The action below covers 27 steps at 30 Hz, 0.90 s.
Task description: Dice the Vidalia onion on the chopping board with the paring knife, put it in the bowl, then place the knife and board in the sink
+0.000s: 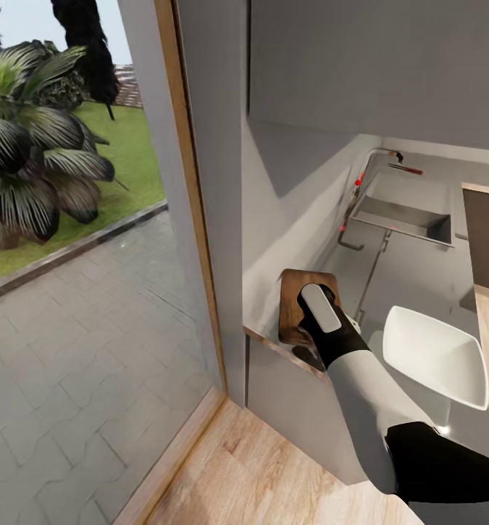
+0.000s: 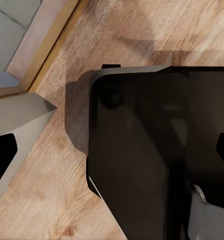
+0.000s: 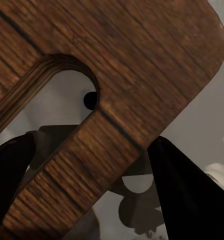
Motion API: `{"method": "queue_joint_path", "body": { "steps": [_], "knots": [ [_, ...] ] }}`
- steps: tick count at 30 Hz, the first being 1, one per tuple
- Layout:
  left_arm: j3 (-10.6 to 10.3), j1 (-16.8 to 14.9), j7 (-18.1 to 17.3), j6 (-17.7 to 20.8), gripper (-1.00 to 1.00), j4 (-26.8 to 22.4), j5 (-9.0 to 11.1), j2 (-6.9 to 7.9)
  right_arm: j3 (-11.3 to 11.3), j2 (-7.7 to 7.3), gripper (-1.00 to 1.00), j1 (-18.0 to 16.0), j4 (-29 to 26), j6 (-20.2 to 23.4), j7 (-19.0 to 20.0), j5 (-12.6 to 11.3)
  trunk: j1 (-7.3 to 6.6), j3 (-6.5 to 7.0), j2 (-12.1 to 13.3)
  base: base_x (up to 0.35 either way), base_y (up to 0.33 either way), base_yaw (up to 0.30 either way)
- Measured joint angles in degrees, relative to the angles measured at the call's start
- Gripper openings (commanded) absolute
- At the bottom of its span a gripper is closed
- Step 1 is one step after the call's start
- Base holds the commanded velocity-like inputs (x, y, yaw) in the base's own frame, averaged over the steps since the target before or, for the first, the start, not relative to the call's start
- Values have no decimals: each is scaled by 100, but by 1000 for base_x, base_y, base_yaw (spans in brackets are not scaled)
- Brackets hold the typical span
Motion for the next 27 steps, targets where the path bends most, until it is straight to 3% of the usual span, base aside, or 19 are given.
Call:
{"method": "queue_joint_path", "body": {
  "steps": [13,27],
  "knots": [
    [0,2,2,0,100,0,-1,-6,-1,0,-100,1,88,8,18,-2,0,49,0,-9,0,-44],
    [-1,2,2,0,100,0,-1,-44,15,0,-100,2,194,-41,24,-15,4,167,5,-154,0,-85]
  ]
}}
